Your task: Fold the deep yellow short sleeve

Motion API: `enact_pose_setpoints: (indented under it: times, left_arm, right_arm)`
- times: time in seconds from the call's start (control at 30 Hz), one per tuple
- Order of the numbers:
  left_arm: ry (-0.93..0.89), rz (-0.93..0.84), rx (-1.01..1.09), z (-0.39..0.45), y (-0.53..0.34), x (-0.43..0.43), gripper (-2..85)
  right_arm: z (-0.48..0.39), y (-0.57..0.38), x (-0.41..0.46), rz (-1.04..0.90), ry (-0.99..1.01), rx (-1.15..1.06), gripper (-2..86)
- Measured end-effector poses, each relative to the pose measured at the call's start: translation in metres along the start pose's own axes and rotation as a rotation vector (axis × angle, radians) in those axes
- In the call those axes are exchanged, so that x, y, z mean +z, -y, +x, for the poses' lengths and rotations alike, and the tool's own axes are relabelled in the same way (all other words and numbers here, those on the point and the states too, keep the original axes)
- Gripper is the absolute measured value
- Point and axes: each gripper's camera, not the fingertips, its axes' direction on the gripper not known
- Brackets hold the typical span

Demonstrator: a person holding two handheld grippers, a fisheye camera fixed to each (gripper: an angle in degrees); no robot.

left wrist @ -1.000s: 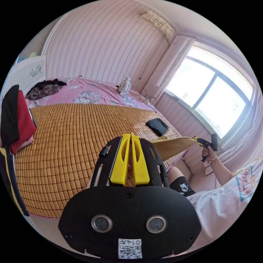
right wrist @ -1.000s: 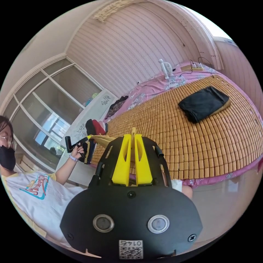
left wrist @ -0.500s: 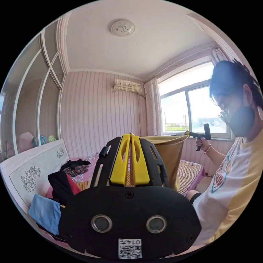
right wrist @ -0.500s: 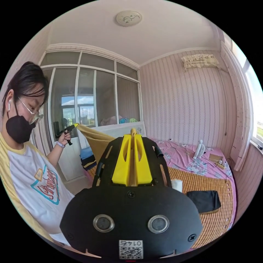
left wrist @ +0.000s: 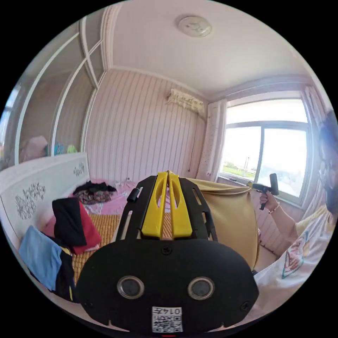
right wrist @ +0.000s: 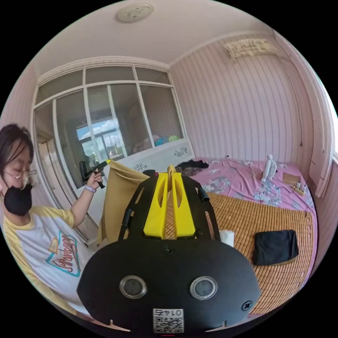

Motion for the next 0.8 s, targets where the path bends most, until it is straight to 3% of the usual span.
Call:
enact_pose_setpoints:
  times: [0.1,0.17,0.3,0.43,0.63,0.8]
  left_arm:
    - [0.032,-0.124,-0.215,-0.053,-0.014,0.099,-1.0]
    - [-0.083,-0.096,-0.262,-0.064,-0.005,0.125,-1.0]
    - [-0.028,0.024,-0.060,-0.035,0.034,0.130,-1.0]
    - [-0.015,-0.031,0.045,-0.020,0.004,0.154,-1.0]
    - [0.013,-0.379,-0.008,-0.033,-0.169,0.254,-1.0]
    - [0.104,-0.716,-0.092,-0.043,-0.333,0.351,-1.0]
  right_arm:
    - [0.054,0.023,0.078,-0.101,-0.076,0.132,0.2]
    - [0.065,0.050,0.090,-0.043,-0.104,0.156,0.2]
    - [0.059,0.101,0.067,0.198,-0.111,0.078,0.3]
    - [0.059,0.089,0.071,0.204,-0.148,0.008,0.5]
    - [0.121,-0.050,0.163,-0.094,-0.204,0.182,0.8]
    - [0.182,-0.205,0.265,-0.395,-0.175,0.550,1.3]
